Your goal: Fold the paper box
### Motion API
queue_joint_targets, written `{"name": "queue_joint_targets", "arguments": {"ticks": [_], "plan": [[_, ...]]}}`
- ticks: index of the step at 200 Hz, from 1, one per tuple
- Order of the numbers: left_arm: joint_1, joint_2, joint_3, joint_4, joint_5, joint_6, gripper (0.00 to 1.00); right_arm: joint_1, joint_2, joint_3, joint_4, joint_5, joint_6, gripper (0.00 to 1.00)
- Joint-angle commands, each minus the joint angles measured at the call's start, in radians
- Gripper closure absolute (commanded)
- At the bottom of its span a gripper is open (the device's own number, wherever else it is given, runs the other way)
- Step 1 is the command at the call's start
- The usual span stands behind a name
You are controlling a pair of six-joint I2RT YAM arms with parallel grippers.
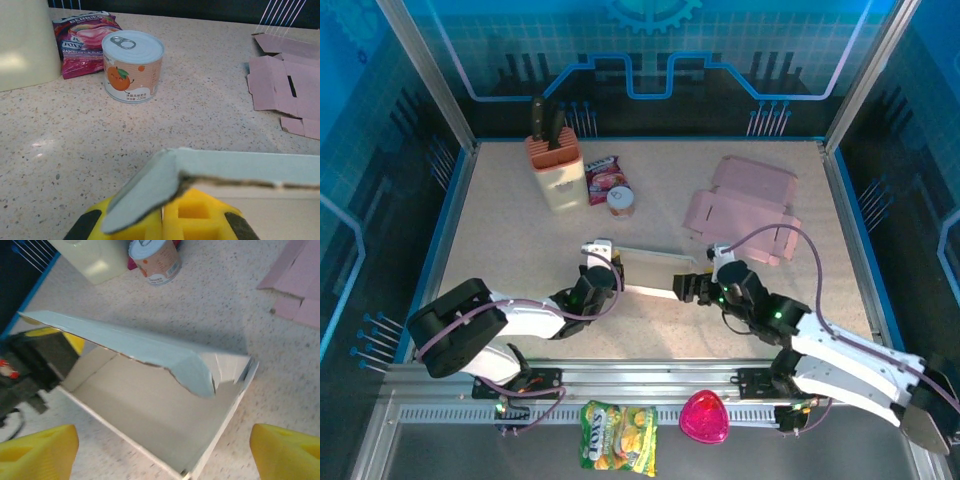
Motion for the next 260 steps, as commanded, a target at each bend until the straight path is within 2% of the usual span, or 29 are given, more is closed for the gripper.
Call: {"name": "queue_joint_targets", "arguments": {"ticks": [1, 22, 39, 84, 107, 135, 174, 260], "plan": [[-0.02, -0.001, -0.009, -0.067, -0.059, -0.023, 1.0, 0.006, -0.119, 0.018, -0.176, -0.043, 0.149, 0.08], [-0.025, 0.0, -0.027, -0.057, -0.069, -0.04, 1.0, -0.02, -0.188, 0.066, -0.255, -0.029, 0.222, 0.07], [-0.03, 0.005, -0.041, -0.044, -0.072, -0.052, 1.0, -0.078, -0.176, 0.119, -0.281, -0.066, 0.242, 0.08], [-0.037, 0.004, -0.065, -0.029, -0.074, -0.075, 1.0, -0.367, 0.046, 0.275, -0.296, -0.405, 0.262, 0.16], [-0.041, -0.013, -0.068, -0.048, -0.075, -0.081, 1.0, -0.428, 0.195, 0.351, -0.32, -0.51, 0.235, 0.18], [-0.045, -0.015, -0.066, -0.055, -0.078, -0.078, 1.0, -0.439, 0.324, 0.392, -0.301, -0.591, 0.225, 0.26], [-0.066, -0.008, -0.059, -0.074, -0.089, -0.085, 1.0, -0.419, 0.416, 0.359, -0.253, -0.622, 0.223, 0.28], [-0.114, 0.0, -0.083, -0.148, -0.101, -0.209, 1.0, -0.364, 0.429, 0.218, -0.125, -0.619, 0.265, 0.35]]}}
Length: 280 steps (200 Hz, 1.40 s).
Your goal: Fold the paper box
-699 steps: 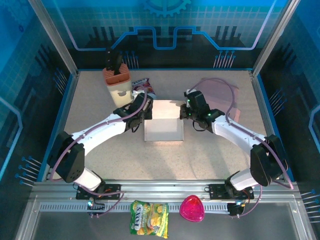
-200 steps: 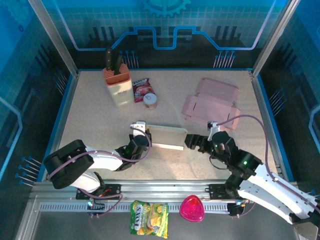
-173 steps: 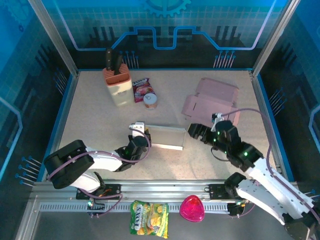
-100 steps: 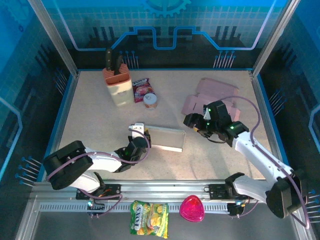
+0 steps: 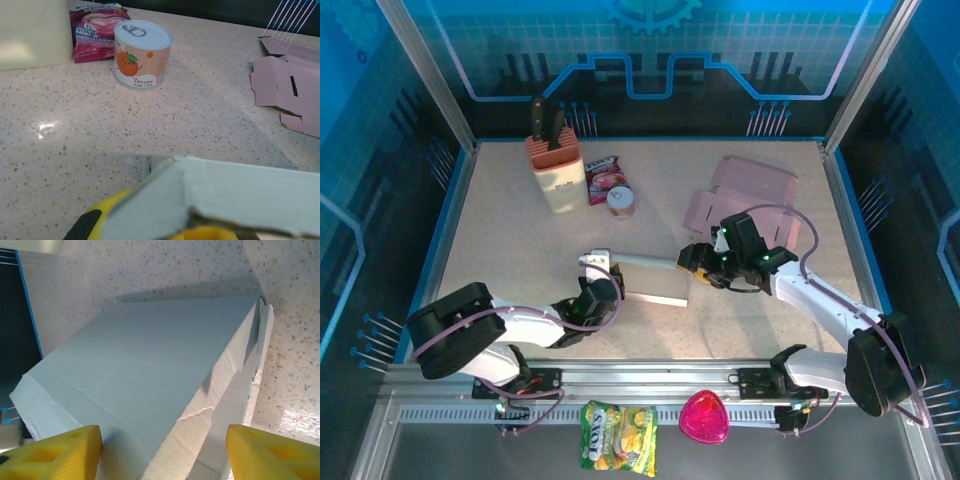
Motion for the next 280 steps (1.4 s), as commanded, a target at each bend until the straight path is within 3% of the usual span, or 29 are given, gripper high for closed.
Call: {"name": "queue_joint_targets", "arguments": {"ticks": [1, 81, 172, 216, 256, 280], "plan": [[-0.02, 0.012, -0.043, -0.125, 0.014, -0.077, 1.0, 0.017, -0.005, -0.035, 0.044, -0.015, 0.018, 0.35], [-0.041, -0.026, -0.057, -0.227, 0.031, -0.176, 0.98, 0.061, 0.024, -0.089, 0.092, 0.019, 0.026, 0.42], [-0.058, -0.09, -0.089, -0.362, 0.073, -0.297, 0.89, 0.074, 0.056, -0.142, 0.15, 0.03, 0.028, 0.49], [-0.062, -0.192, -0.09, -0.473, 0.08, -0.34, 0.74, 0.079, 0.074, -0.139, 0.155, 0.036, 0.024, 0.54], [-0.075, -0.32, -0.1, -0.6, 0.089, -0.385, 0.55, 0.079, 0.102, -0.146, 0.18, 0.037, 0.024, 0.57], [-0.076, -0.433, -0.093, -0.709, 0.107, -0.407, 0.49, 0.082, 0.111, -0.148, 0.181, 0.043, 0.02, 0.57]]}}
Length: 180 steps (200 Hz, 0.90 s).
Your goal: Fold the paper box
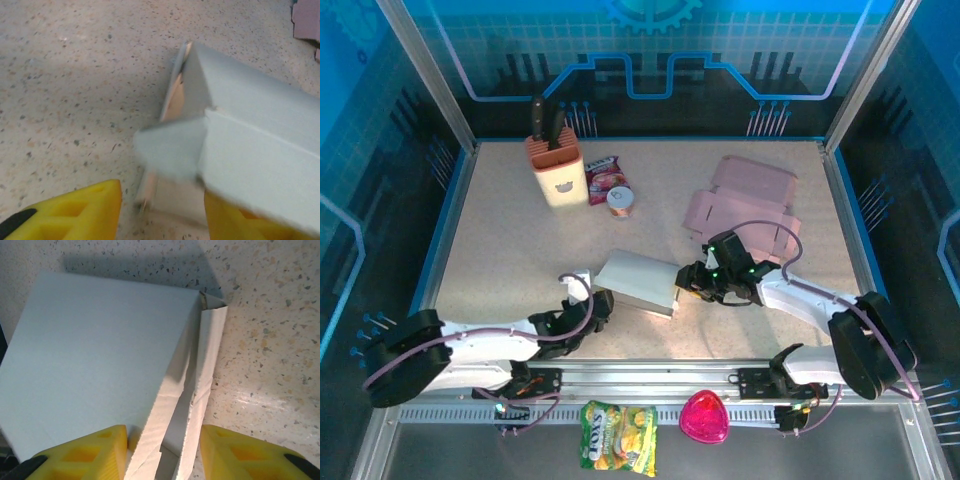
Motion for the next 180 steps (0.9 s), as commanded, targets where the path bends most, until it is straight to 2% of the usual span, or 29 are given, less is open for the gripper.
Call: {"name": "queue_joint_targets", "arguments": {"ticks": [1, 33, 75, 81, 85, 92, 109, 123, 150, 167, 180], "plan": [[-0.006, -0.103, -0.007, -0.158, 0.022, -0.04, 0.49, 0.015, 0.014, -0.017, 0.007, 0.023, -0.003, 0.57], [-0.011, -0.268, 0.026, -0.3, 0.063, -0.042, 0.43, 0.017, 0.024, -0.021, 0.017, 0.029, -0.006, 0.54], [-0.012, -0.371, 0.106, -0.493, 0.095, -0.073, 0.39, 0.023, 0.031, -0.016, 0.018, 0.03, -0.007, 0.52], [-0.012, -0.38, 0.128, -0.528, 0.091, -0.07, 0.35, 0.023, 0.03, -0.017, 0.016, 0.033, -0.007, 0.51], [-0.01, -0.386, 0.146, -0.548, 0.087, -0.063, 0.28, 0.023, 0.029, -0.019, 0.016, 0.033, -0.007, 0.51], [-0.009, -0.396, 0.175, -0.576, 0.075, -0.047, 0.22, 0.025, 0.028, -0.02, 0.017, 0.033, -0.008, 0.5], [0.01, -0.404, 0.252, -0.629, 0.068, 0.018, 0.13, 0.024, 0.027, -0.021, 0.014, 0.035, -0.012, 0.5], [0.08, -0.388, 0.303, -0.627, 0.137, 0.102, 0.1, 0.025, 0.027, -0.017, 0.008, 0.039, -0.02, 0.48], [0.339, -0.302, 0.383, -0.649, 0.358, 0.194, 0.11, 0.025, 0.031, -0.014, 0.007, 0.032, -0.029, 0.45], [0.496, -0.231, 0.396, -0.584, 0.515, 0.246, 0.14, 0.025, 0.031, -0.013, 0.006, 0.028, -0.033, 0.43], [0.563, -0.157, 0.406, -0.516, 0.605, 0.287, 0.15, 0.025, 0.029, -0.014, 0.01, 0.022, -0.036, 0.4]]}}
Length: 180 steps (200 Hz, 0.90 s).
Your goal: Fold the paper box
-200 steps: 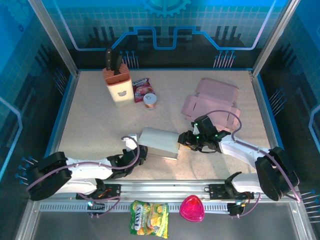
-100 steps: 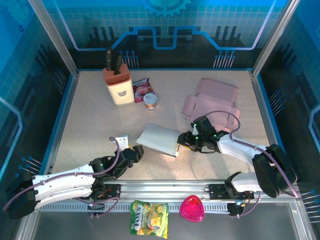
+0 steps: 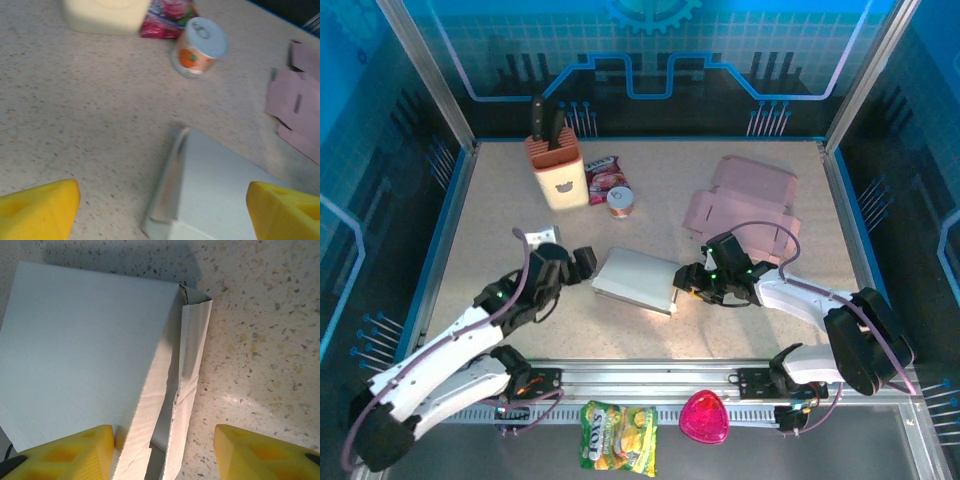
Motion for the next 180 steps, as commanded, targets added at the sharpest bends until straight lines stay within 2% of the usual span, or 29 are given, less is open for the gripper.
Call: {"name": "queue_joint_targets", "arguments": {"ticks": [1, 27, 63, 94, 143, 180], "plan": [[0.11, 0.1, 0.024, 0.05, 0.255, 0.125, 0.15, 0.016, 0.008, -0.008, -0.002, -0.002, -0.023, 0.4], [0.16, 0.288, 0.052, 0.18, 0.367, 0.178, 0.17, 0.016, 0.011, -0.009, 0.002, -0.008, -0.023, 0.34], [0.165, 0.482, 0.068, 0.299, 0.434, 0.179, 0.26, 0.02, 0.035, -0.005, 0.03, -0.024, -0.021, 0.34], [0.164, 0.505, 0.012, 0.394, 0.463, 0.163, 0.28, 0.023, 0.068, -0.001, 0.041, -0.027, -0.027, 0.38], [0.159, 0.518, -0.075, 0.468, 0.51, 0.128, 0.39, -0.006, 0.124, 0.022, 0.035, -0.041, -0.068, 0.45], [0.123, 0.498, -0.14, 0.503, 0.499, 0.09, 0.43, -0.017, 0.152, 0.039, 0.029, -0.05, -0.091, 0.48]]}}
